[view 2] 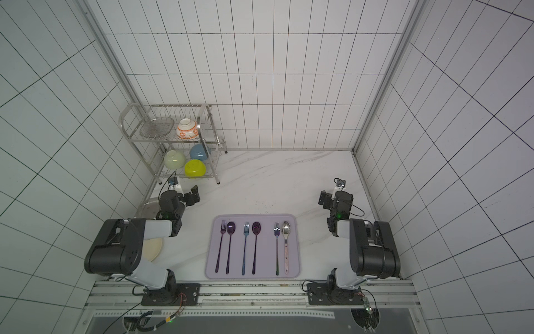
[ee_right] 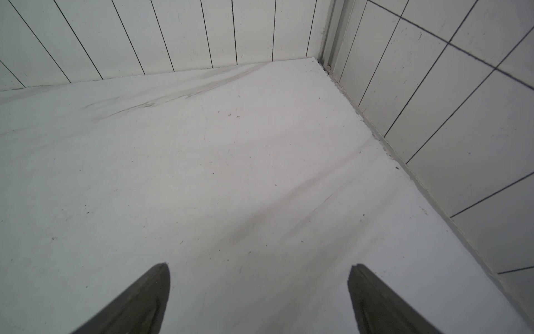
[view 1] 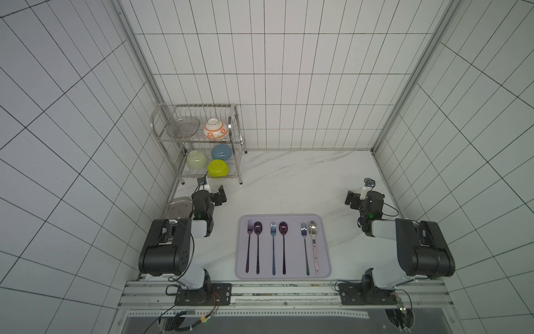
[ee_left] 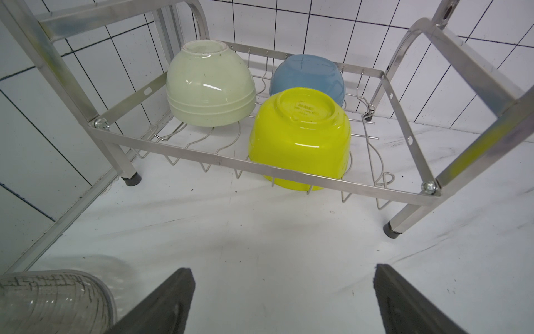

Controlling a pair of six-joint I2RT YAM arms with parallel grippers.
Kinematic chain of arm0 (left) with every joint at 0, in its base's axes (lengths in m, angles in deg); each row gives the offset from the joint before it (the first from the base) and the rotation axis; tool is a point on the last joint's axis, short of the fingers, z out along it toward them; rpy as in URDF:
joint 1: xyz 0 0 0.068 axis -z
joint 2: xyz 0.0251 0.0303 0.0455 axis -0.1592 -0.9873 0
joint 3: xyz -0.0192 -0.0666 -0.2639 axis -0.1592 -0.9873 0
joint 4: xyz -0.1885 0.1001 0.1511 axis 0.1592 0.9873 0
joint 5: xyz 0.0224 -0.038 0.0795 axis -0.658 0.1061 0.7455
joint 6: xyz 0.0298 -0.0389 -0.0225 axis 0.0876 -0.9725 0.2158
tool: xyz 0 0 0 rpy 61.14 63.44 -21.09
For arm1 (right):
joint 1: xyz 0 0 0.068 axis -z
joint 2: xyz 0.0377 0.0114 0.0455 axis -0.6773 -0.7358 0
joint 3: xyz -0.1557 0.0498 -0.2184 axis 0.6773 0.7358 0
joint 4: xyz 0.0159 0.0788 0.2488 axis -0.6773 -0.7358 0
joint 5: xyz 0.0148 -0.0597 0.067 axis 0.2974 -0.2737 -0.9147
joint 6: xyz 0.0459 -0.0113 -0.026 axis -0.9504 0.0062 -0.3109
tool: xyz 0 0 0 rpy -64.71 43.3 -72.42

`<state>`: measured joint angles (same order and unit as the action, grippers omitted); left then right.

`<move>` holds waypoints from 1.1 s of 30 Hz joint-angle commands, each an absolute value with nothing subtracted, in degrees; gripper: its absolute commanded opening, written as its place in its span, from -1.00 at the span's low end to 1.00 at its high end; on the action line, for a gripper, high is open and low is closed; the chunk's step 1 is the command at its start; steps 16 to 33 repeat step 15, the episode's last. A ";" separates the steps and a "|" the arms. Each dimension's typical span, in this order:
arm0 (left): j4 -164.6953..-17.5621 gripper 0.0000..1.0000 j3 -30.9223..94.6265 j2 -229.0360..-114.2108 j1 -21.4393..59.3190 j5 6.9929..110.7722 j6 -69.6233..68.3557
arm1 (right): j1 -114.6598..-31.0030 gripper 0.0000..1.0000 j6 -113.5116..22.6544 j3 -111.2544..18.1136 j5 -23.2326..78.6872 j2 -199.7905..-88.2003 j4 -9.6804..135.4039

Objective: Set the spoon and fork side by side
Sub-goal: Reset both arms

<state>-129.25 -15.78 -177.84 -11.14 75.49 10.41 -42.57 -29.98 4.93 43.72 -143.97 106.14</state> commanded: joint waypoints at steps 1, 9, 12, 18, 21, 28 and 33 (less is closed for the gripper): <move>-130.30 0.96 -15.13 -177.27 -11.02 75.31 11.24 | -42.10 0.98 -29.89 5.17 44.38 -143.77 107.79; -129.08 0.96 -14.12 -177.96 -11.34 74.84 10.96 | -42.07 0.98 -29.89 5.22 44.38 -143.72 107.81; -129.36 0.96 -14.32 -177.65 -11.36 74.81 11.05 | -42.06 0.98 -29.89 5.22 44.38 -143.68 107.74; -130.35 0.96 -15.19 -177.32 -11.23 75.05 11.05 | -42.10 0.98 -29.89 5.22 44.38 -143.65 107.86; -130.35 0.96 -15.19 -177.32 -11.23 75.05 11.05 | -42.10 0.98 -29.89 5.22 44.38 -143.65 107.86; -130.35 0.96 -15.19 -177.32 -11.23 75.05 11.05 | -42.10 0.98 -29.89 5.22 44.38 -143.65 107.86; -130.35 0.96 -15.19 -177.32 -11.23 75.05 11.05 | -42.10 0.98 -29.89 5.22 44.38 -143.65 107.86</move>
